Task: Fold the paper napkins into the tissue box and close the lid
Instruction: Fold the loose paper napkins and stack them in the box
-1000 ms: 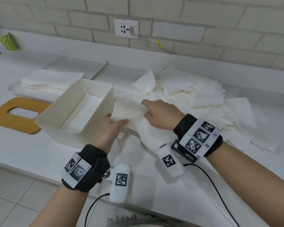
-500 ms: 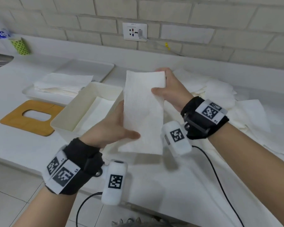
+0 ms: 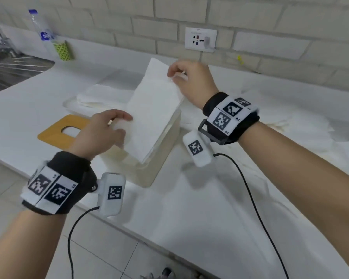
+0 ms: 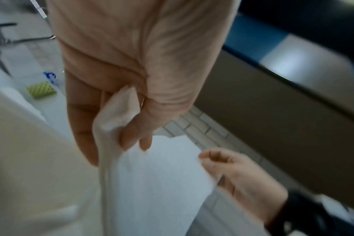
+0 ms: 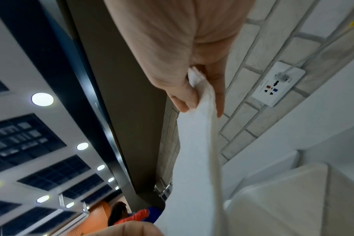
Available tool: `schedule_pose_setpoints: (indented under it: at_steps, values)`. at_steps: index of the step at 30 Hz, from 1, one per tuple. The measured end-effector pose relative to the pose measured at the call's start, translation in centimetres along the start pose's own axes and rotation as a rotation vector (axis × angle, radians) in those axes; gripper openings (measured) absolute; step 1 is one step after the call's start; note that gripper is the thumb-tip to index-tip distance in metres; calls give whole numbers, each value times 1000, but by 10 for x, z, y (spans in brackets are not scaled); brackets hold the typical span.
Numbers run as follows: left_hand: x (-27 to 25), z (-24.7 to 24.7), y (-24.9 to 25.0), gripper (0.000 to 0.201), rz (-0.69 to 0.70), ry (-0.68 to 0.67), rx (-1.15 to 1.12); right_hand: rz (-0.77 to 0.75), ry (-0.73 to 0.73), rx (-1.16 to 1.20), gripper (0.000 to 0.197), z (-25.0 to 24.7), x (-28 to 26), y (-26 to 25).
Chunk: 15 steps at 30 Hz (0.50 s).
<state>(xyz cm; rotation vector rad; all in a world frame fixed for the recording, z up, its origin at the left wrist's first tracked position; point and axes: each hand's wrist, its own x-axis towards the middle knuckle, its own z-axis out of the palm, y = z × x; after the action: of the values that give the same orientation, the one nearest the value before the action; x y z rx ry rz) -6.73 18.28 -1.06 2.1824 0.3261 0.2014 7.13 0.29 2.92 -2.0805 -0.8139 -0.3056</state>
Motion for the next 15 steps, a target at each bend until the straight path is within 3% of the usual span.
schedule_pose_setpoints:
  at_steps: [6,11,15]
  values:
    - [12,12,-26,47,-130,-228,337,121,-293,-316,38,46,11,18]
    - [22,18,-26,49,-174,-392,650,228,-588,-472,35,67,12,23]
    - [25,21,-18,49,-215,-493,792,279,-725,-590,32,80,18,27]
